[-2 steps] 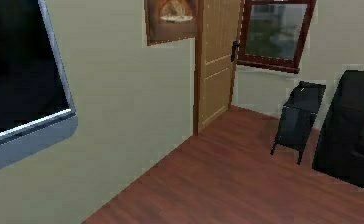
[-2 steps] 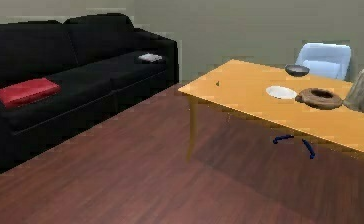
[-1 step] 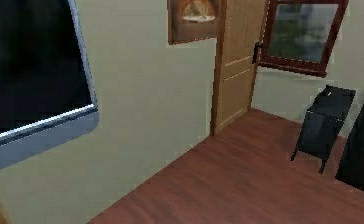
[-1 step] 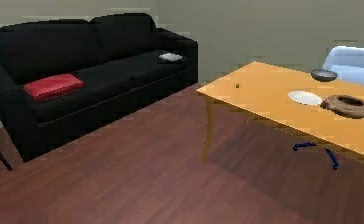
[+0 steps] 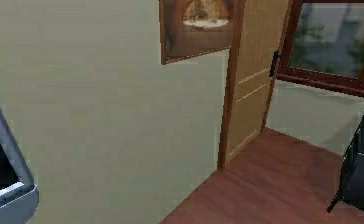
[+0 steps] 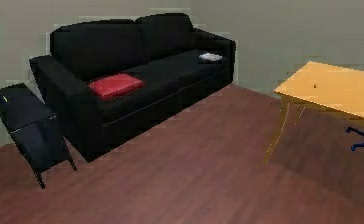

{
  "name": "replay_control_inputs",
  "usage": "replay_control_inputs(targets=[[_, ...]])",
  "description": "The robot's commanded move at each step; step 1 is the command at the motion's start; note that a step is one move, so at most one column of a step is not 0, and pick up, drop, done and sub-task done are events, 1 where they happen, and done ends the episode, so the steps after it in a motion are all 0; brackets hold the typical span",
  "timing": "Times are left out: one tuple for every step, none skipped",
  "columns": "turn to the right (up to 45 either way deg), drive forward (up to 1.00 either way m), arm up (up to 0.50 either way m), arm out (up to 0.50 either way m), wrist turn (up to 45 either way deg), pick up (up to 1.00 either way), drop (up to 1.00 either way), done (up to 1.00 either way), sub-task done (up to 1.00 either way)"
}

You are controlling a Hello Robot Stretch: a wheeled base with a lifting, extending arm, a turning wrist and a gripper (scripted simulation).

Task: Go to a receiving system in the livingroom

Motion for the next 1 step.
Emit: replay_control_inputs(targets=[[-45.0,0.0,0.0,0.0,0.0,0.0,0.0,0.0,0.0]])
